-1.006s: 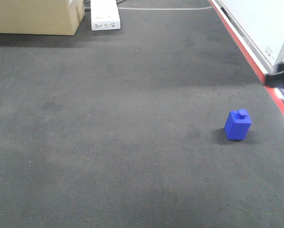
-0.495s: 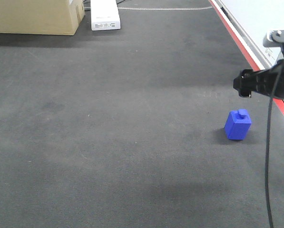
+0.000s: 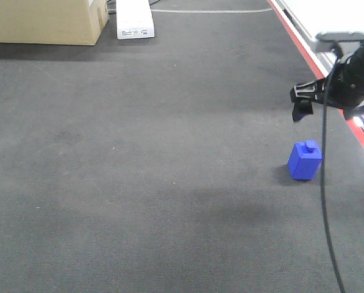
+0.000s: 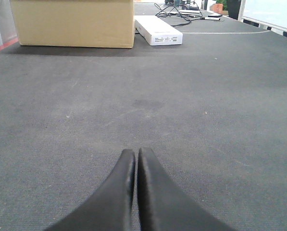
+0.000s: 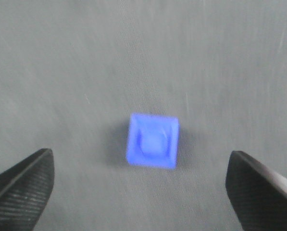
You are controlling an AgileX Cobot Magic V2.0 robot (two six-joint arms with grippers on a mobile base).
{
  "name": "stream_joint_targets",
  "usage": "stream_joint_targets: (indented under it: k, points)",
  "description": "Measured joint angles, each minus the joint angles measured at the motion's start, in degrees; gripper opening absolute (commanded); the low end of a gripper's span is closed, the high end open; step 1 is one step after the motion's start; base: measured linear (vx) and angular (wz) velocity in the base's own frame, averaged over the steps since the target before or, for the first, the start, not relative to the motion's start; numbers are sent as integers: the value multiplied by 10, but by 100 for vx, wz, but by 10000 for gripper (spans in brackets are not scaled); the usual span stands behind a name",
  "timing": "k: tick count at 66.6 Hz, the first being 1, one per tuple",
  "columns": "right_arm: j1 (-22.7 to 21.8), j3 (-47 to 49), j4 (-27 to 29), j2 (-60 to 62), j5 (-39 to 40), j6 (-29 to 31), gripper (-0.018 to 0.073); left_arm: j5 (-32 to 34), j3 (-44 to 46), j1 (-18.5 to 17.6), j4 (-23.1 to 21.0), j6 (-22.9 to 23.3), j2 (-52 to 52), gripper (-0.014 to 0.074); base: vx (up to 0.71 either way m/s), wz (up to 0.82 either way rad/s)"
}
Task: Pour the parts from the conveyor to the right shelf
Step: 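Lower the right gripper over the blue block and close on it, then lift the blue block off the conveyor with the right gripper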
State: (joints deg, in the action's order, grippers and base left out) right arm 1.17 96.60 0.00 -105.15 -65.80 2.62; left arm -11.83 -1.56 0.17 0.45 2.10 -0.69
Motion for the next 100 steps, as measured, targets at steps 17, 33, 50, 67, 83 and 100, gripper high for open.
stream_joint_targets:
  k: [17,33,50,67,83,100]
  points:
    - [0,79,-6,-97,-48,15,664,0,0,0,0,0,0,-6,0,0]
    - [0,84,-13,-149,-50,16,655,0,0,0,0,0,0,-6,0,0]
    - [0,84,-16,-191,-49,15,649,0,0,0,0,0,0,-6,0,0]
    - [0,85,-19,-213,-47,15,584,0,0,0,0,0,0,-6,0,0]
    - [0,85,-19,-215,-46,15,225,0,0,0,0,0,0,-6,0,0]
    - [0,85,-19,-215,-46,15,-9,0,0,0,0,0,0,-6,0,0]
